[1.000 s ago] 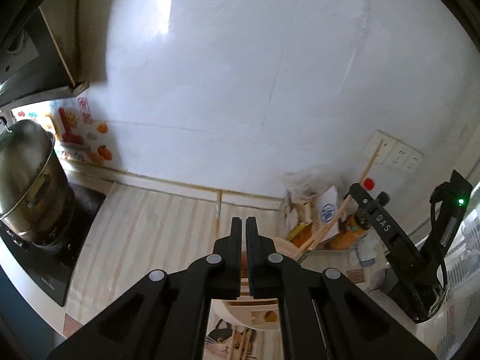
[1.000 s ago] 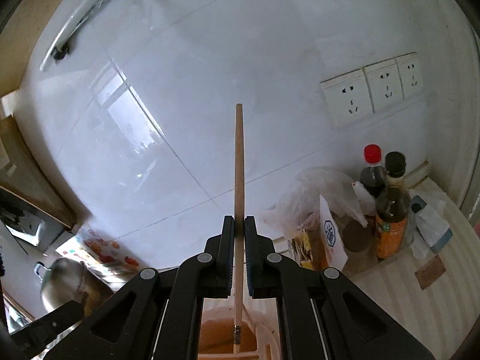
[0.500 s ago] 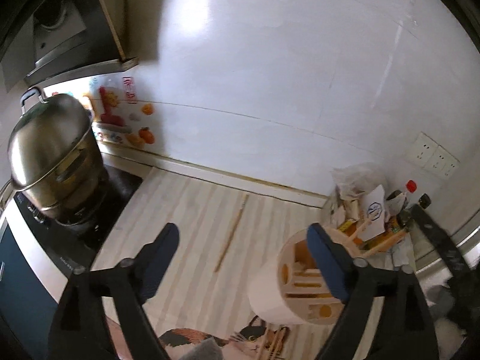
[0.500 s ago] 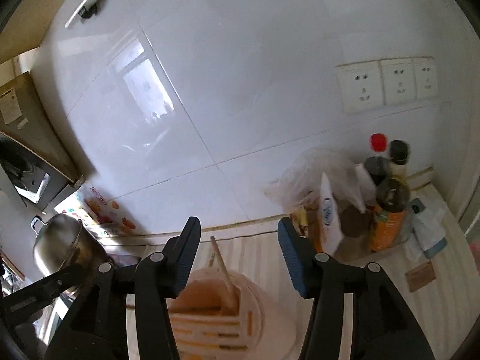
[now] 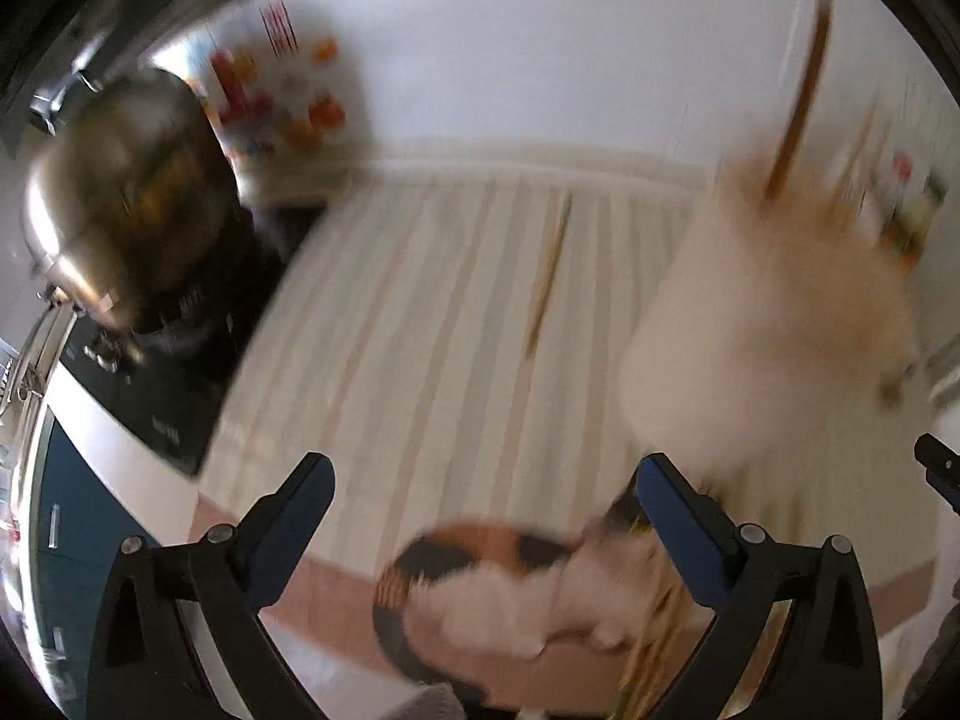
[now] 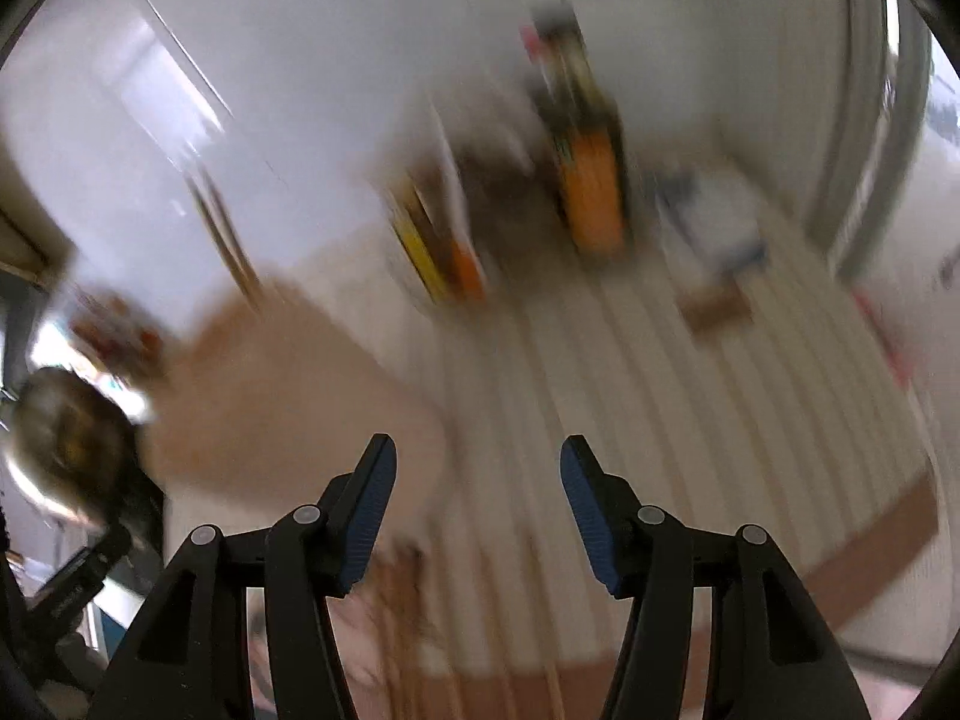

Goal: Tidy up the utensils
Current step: 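Return both tools to the mat and close each on a chopstick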

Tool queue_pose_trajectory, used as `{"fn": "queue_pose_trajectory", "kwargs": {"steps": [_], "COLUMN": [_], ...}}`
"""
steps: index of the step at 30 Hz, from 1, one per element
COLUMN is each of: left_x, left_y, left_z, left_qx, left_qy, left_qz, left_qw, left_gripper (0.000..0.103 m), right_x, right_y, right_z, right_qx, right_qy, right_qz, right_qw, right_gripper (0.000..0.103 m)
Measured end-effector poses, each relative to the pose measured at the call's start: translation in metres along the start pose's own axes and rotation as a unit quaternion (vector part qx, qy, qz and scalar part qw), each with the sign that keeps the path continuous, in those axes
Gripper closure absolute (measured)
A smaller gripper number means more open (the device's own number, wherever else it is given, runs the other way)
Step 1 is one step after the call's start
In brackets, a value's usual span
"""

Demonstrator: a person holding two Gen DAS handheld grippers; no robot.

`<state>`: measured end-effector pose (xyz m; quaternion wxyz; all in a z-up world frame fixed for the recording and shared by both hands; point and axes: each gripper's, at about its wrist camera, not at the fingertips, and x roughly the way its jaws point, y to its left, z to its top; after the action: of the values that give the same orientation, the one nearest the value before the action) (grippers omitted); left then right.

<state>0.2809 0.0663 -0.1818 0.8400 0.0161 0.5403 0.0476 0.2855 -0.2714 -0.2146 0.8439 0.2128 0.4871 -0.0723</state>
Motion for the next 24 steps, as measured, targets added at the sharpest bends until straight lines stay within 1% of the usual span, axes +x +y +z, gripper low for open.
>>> {"fn": "queue_pose_trajectory", "kwargs": {"steps": [3, 4, 5, 6, 7, 8, 9, 10, 11, 12, 13, 15, 16, 17, 19, 20, 21, 23, 24], "left_x": [0.037, 0.05, 0.056, 0.061, 0.066, 0.071, 0.076, 0.082, 0.087, 0.091, 0.095, 0.101, 0.104, 0.107, 0.111, 0.111, 0.111, 0.112, 0.112], "left_y": [-0.011, -0.017, -0.024, -0.031, -0.04, -0.049, -0.056, -0.066, -0.073, -0.08, -0.087, -0.096, -0.102, -0.106, -0.112, -0.114, -0.115, -0.114, -0.111], "left_z": [-0.03, -0.041, -0.048, -0.054, -0.06, -0.066, -0.07, -0.074, -0.077, -0.079, -0.081, -0.083, -0.085, -0.086, -0.088, -0.088, -0.089, -0.089, -0.089], "left_qx": [0.017, 0.024, 0.028, 0.035, 0.046, 0.06, 0.07, 0.08, 0.088, 0.094, 0.102, 0.112, 0.119, 0.124, 0.127, 0.131, 0.135, 0.127, 0.12], "left_qy": [0.061, 0.085, 0.097, 0.106, 0.115, 0.123, 0.13, 0.14, 0.146, 0.151, 0.155, 0.159, 0.162, 0.164, 0.167, 0.167, 0.164, 0.165, 0.166], "left_qz": [-0.017, -0.031, -0.04, -0.045, -0.051, -0.062, -0.071, -0.081, -0.091, -0.096, -0.099, -0.103, -0.102, -0.1, -0.107, -0.102, -0.093, -0.094, -0.091], "left_qw": [0.9978, 0.9956, 0.9941, 0.9927, 0.991, 0.9886, 0.9865, 0.9836, 0.9812, 0.9794, 0.9777, 0.9755, 0.9743, 0.9735, 0.9718, 0.972, 0.9727, 0.9737, 0.9746], "left_gripper": [0.001, 0.001, 0.005, 0.008, 0.01, 0.016, 0.025, 0.028, 0.034, 0.041, 0.044, 0.058, 0.062, 0.07, 0.084, 0.095, 0.098, 0.099, 0.099], "right_x": [0.041, 0.05, 0.062, 0.069, 0.076, 0.079, 0.085, 0.089, 0.092, 0.094, 0.095, 0.096, 0.096, 0.097, 0.098, 0.099, 0.099, 0.101, 0.102], "right_y": [-0.016, -0.019, -0.023, -0.027, -0.029, -0.029, -0.031, -0.031, -0.032, -0.033, -0.033, -0.034, -0.034, -0.035, -0.035, -0.037, -0.037, -0.037, -0.034], "right_z": [-0.036, -0.045, -0.057, -0.066, -0.073, -0.079, -0.087, -0.091, -0.095, -0.098, -0.101, -0.105, -0.108, -0.11, -0.114, -0.115, -0.116, -0.12, -0.121], "right_qx": [0.001, 0.001, 0.001, -0.001, -0.006, -0.01, -0.016, -0.02, -0.023, -0.027, -0.031, -0.043, -0.055, -0.062, -0.071, -0.075, -0.08, -0.093, -0.095], "right_qy": [0.081, 0.098, 0.118, 0.133, 0.142, 0.146, 0.155, 0.161, 0.165, 0.169, 0.172, 0.172, 0.169, 0.168, 0.167, 0.167, 0.168, 0.166, 0.167], "right_qz": [-0.025, -0.03, -0.036, -0.042, -0.048, -0.052, -0.059, -0.062, -0.065, -0.067, -0.069, -0.076, -0.081, -0.085, -0.09, -0.09, -0.09, -0.102, -0.103], "right_qw": [0.996, 0.995, 0.992, 0.99, 0.989, 0.988, 0.986, 0.985, 0.984, 0.983, 0.982, 0.981, 0.981, 0.98, 0.979, 0.979, 0.978, 0.976, 0.976], "right_gripper": [0.045, 0.05, 0.056, 0.059, 0.064, 0.068, 0.069, 0.072, 0.073, 0.073, 0.074, 0.078, 0.079, 0.081, 0.083, 0.083, 0.084, 0.095, 0.095]}}
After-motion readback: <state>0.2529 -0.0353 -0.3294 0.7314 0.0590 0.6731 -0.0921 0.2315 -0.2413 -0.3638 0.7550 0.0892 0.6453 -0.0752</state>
